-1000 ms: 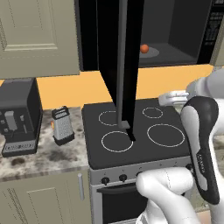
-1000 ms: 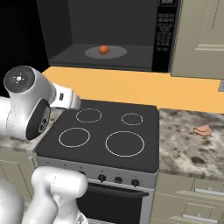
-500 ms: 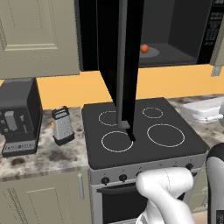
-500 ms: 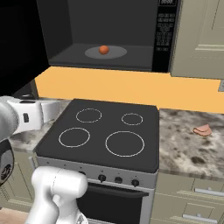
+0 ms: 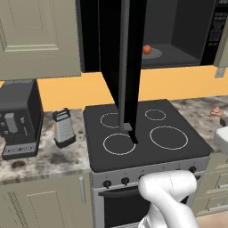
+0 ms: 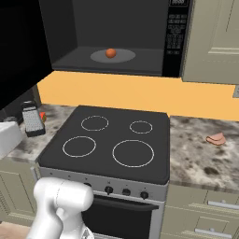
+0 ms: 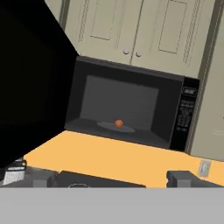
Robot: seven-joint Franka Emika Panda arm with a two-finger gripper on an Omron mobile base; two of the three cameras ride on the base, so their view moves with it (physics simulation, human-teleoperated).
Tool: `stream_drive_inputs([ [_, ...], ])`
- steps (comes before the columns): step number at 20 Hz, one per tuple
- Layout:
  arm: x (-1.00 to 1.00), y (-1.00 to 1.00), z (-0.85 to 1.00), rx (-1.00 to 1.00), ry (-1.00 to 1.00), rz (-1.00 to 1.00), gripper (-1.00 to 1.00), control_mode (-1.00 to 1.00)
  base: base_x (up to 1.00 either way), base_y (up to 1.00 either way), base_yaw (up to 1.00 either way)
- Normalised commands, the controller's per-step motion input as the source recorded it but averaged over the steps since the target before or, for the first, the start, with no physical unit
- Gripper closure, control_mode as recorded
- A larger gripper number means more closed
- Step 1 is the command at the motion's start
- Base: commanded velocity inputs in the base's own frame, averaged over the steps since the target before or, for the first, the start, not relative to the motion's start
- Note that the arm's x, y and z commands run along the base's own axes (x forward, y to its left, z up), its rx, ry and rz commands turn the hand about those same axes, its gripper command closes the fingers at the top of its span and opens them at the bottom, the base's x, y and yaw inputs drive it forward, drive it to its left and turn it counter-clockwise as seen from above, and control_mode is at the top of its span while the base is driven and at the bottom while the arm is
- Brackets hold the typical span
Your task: Close the microwave door.
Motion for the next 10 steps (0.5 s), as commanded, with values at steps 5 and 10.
stream_drive_inputs([
  [5, -0.85, 0.64, 0.0, -0.13, -0.06, -0.2, -1.0, -1.0, 0.0, 0.0, 0.0],
  [10, -0.52, 0.78, -0.03, -0.15, -0.02, -0.22, -1.0, -1.0, 0.0, 0.0, 0.0],
])
